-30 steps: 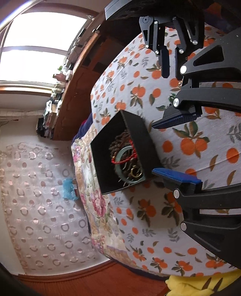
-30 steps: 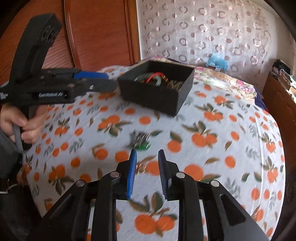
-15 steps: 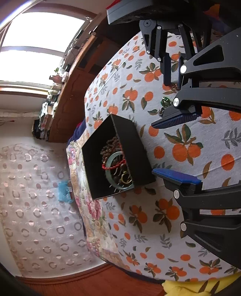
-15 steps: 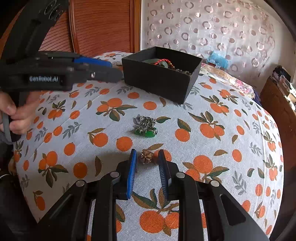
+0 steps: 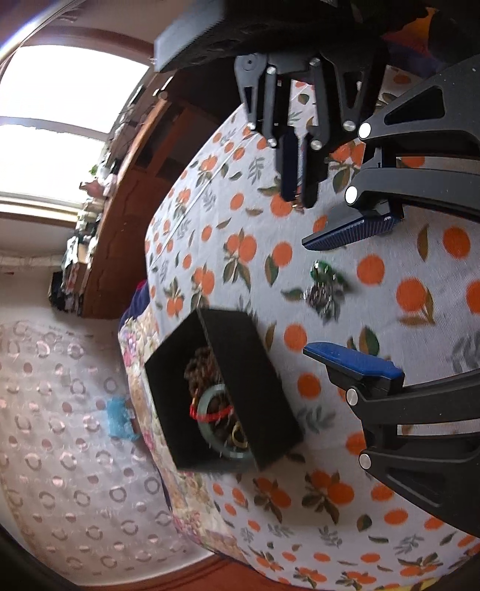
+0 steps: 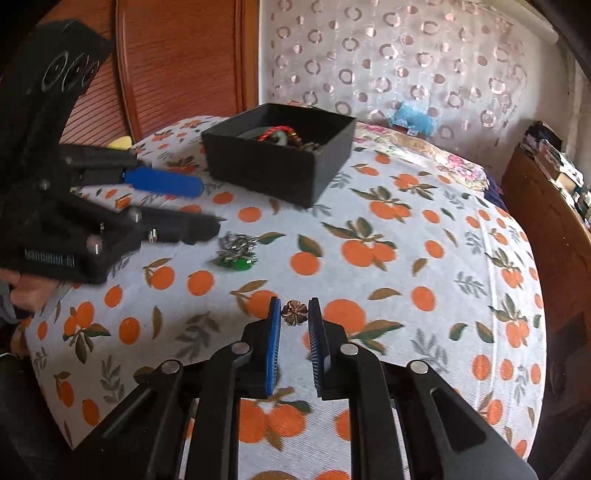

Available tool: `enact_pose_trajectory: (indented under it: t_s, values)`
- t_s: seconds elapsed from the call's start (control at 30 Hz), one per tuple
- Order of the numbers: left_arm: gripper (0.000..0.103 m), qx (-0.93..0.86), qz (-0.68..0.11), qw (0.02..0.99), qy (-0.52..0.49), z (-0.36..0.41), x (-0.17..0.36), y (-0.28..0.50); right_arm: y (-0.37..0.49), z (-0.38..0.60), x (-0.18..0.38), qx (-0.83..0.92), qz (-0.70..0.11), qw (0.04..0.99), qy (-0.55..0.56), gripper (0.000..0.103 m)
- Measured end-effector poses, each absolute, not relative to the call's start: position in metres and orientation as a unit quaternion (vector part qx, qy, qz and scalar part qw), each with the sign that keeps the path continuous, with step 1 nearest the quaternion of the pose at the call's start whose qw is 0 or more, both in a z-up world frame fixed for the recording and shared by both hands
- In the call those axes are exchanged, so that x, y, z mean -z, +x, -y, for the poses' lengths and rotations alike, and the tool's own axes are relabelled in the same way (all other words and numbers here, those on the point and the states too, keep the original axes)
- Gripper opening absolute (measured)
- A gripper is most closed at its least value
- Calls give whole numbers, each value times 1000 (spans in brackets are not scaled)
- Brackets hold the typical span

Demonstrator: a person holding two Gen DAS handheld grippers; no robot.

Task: Organize jewelry
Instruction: 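Grasp the green gem charm with the left tool while the right approaches the gold flower earring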

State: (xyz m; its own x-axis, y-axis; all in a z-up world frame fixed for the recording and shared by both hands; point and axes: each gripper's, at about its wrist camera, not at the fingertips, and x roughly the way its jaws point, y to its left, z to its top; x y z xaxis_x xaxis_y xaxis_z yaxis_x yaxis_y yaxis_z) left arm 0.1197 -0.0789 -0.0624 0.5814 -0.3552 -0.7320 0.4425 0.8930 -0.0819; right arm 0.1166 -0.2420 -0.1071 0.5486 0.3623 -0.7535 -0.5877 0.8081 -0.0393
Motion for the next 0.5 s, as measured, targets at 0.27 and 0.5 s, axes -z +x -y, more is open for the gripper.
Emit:
enact_pose_trajectory:
  t_s: [0.27, 0.5]
  values:
    - [37, 228, -424, 872, 94, 106, 85, 124, 120, 260, 105, -262, -384, 875, -133, 17]
    - [21, 214, -415, 877, 116, 110, 89, 124, 117, 264, 104, -261, -383, 876, -129, 17]
